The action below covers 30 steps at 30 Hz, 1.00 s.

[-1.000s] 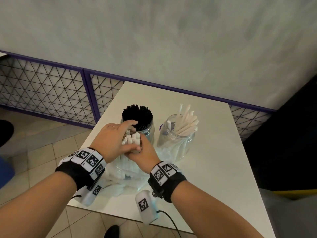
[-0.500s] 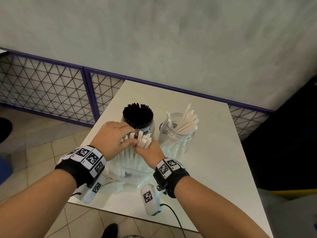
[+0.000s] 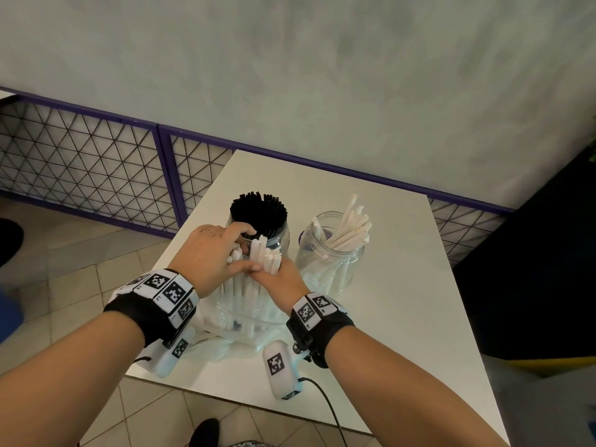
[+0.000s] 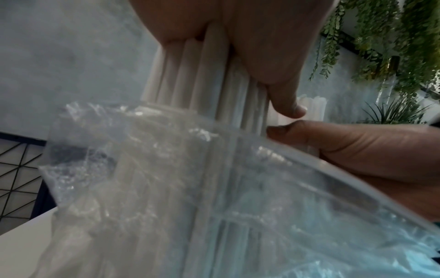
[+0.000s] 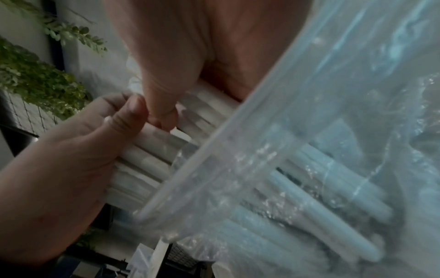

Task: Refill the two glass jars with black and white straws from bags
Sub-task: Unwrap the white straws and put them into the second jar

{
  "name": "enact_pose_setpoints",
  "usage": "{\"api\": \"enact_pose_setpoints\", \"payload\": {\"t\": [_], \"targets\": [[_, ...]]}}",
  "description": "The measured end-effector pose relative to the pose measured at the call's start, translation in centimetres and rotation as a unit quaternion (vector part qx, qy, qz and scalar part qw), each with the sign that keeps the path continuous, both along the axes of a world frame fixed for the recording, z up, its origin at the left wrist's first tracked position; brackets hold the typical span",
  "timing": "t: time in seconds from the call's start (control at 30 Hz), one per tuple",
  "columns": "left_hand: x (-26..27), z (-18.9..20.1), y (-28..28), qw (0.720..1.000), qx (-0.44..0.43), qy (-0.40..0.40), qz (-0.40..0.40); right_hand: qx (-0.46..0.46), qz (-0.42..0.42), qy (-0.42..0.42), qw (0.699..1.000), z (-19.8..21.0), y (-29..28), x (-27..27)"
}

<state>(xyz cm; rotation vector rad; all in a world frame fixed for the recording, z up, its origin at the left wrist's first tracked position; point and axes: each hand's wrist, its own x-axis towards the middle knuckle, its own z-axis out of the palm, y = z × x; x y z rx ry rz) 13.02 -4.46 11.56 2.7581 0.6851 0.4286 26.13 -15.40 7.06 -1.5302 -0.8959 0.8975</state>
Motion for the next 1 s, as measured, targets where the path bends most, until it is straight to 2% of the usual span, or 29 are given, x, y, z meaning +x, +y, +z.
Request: {"api": "enact_pose_setpoints", "payload": {"t": [0.17,0.3,0.5,0.6,0.8,1.0], "targets": [[0.1,0.0,0.0,1.0,0.023,0.003,-0.002,0.015,-0.08,0.037,0.996,2.6,-1.4,1.4],[0.3,-0.1,0.1,0.999,0.033,0.003,-0.001,0.114,-0.105,0.098,0.983,7.5,-3.2,3.7],[0.1,-0.4,0.4,1.0,0.029,-0.009,0.0,0.229,-0.171,0.029,0.958,15.1,-5.9,9.4],[0.1,-0.4,0.6,1.0,0.024,-0.005,0.0,0.235,-0.191,-0.015,0.953,16.7,-6.5,11.6],[0.3,-0.3,0.4,1.0,0.03,0.003,0.007,0.155,-0.22,-0.09,0.959,14.1,-4.2,12.4],[0.3,-0.5,0.4,0.999,0.031,0.001,0.007,0.106,-0.29,-0.042,0.95,8.0,-2.4,12.2]]}}
